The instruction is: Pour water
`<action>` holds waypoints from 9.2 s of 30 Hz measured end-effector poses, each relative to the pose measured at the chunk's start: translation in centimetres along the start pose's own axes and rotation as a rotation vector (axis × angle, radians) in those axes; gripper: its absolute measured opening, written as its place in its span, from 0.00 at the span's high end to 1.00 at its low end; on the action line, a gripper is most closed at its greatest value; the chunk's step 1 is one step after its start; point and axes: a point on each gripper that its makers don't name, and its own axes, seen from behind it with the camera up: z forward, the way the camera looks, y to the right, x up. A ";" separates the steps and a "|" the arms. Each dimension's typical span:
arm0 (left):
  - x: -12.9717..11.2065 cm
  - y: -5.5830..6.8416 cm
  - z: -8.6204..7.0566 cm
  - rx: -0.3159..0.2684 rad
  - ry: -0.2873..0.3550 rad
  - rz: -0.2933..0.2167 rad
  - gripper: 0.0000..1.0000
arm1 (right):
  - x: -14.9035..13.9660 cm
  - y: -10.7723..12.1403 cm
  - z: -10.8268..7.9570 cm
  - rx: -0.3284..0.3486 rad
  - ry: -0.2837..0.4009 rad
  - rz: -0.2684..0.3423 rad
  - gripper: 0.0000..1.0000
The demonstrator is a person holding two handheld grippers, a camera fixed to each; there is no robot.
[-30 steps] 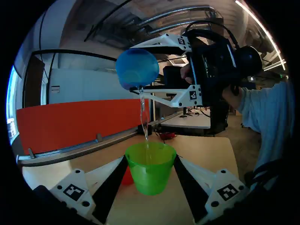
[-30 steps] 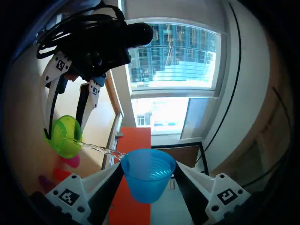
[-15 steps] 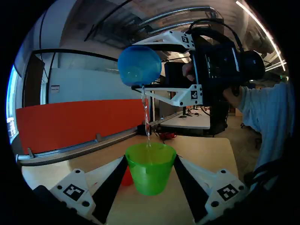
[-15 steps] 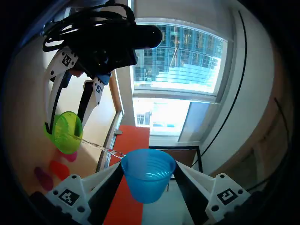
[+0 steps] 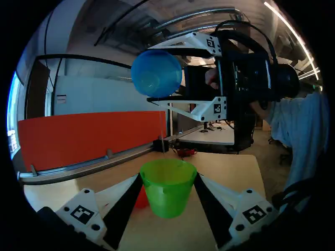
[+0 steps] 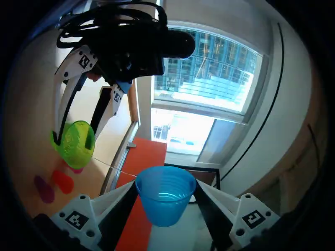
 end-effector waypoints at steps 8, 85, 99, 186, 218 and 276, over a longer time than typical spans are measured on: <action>0.0 -0.2 0.1 0.005 0.001 -0.002 0.13 | 0.4 -0.2 0.2 -0.003 0.003 -0.030 0.08; 1.9 -1.4 -1.1 0.045 0.002 0.054 0.13 | 1.7 -3.5 -2.7 0.080 0.114 1.627 0.08; 0.2 -3.0 -1.8 0.075 -0.061 0.065 0.13 | 1.0 -6.7 -3.5 0.109 0.053 1.596 0.07; -18.2 -3.7 -3.0 0.002 -0.568 0.027 0.13 | 5.9 -32.4 -4.9 0.567 -0.114 1.508 0.06; -20.9 -3.7 -3.7 0.004 -0.582 -0.025 0.02 | 6.4 -35.2 -4.9 0.606 -0.151 1.486 0.06; -18.8 -5.3 -10.4 0.172 -0.521 -0.073 0.02 | 5.8 -38.1 -8.9 0.565 -0.248 1.526 0.00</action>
